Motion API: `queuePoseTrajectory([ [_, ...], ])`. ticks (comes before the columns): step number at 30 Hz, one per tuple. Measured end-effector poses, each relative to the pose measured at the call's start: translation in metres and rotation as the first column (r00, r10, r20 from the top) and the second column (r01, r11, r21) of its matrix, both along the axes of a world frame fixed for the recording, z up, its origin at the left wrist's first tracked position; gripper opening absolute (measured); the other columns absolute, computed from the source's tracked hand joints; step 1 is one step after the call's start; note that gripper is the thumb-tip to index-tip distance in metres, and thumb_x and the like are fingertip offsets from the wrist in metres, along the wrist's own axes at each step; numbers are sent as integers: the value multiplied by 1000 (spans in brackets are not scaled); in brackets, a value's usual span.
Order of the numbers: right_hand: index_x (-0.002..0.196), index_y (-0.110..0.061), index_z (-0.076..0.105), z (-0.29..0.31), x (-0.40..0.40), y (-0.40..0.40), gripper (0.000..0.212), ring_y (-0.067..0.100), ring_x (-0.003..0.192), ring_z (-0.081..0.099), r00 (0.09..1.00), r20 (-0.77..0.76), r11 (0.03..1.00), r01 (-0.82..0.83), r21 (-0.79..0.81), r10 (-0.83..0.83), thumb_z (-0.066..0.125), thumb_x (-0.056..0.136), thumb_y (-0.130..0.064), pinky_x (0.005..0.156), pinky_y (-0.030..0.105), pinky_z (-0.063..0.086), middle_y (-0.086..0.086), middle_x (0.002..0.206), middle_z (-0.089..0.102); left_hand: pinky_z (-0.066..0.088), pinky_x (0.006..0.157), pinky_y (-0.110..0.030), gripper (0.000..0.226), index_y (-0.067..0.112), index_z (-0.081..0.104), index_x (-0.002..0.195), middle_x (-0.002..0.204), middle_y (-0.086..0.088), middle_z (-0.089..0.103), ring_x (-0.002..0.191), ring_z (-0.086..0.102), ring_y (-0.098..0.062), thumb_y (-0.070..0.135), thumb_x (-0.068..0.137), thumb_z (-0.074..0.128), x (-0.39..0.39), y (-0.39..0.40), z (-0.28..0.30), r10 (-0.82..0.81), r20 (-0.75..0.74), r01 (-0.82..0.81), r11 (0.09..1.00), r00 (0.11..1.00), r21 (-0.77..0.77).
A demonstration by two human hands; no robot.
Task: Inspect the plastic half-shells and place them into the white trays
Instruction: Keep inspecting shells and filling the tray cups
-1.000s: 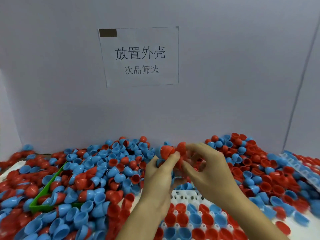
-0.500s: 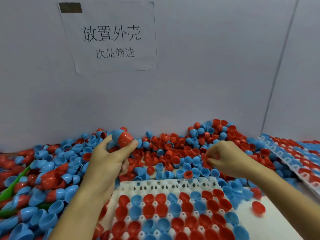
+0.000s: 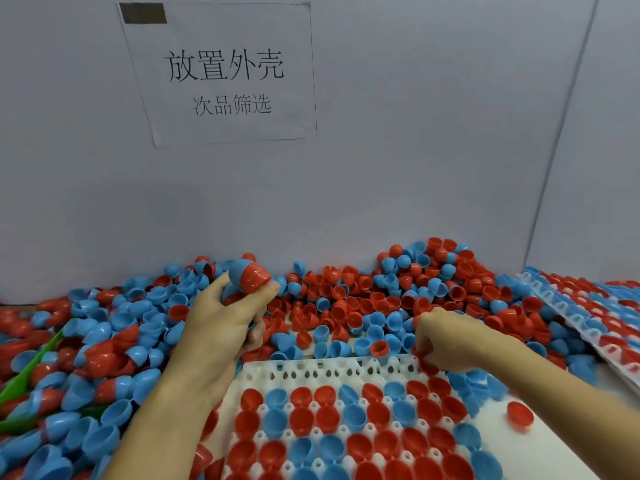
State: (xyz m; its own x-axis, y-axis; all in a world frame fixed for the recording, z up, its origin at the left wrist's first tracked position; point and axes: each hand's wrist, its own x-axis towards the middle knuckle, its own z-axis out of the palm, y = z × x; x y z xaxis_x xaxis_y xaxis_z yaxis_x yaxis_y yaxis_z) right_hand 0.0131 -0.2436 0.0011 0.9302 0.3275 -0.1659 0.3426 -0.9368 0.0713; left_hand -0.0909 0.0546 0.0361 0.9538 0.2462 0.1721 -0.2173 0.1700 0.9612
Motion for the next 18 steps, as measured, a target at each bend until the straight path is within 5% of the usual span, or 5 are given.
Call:
queuePoseTrajectory([
  [7, 54, -16, 54, 2, 1, 6, 32, 15, 54, 45, 999, -42, 1000, -18, -7, 18, 59, 82, -1, 51, 24, 38, 0, 58, 50, 36, 42, -21, 19, 23, 63, 72, 57, -1, 45, 45, 39, -13, 16, 87, 74, 2, -3, -3, -6, -22, 5, 1000, 1000, -14],
  [12, 75, -4, 68, 3, 1, 6, 14, 14, 62, 52, 996, -84, 1000, -18, -15, 17, 59, 86, -2, 58, 25, 47, 4, 69, 59, 37, 43, -22, 17, 24, 65, 74, 57, 0, 47, 46, 41, -12, 16, 87, 74, 1, -2, -3, -13, -17, 13, 1000, 1000, -16],
  [18, 76, -13, 70, 13, 4, 4, 18, 11, 65, 57, 985, -164, 998, -51, -37, 45, 61, 92, -10, 61, 22, 52, -1, 76, 66, 38, 45, -23, 17, 25, 66, 74, 58, 1, 49, 46, 43, -11, 17, 87, 74, 1, 1, -2, -14, -13, 14, 1000, 1000, -28],
])
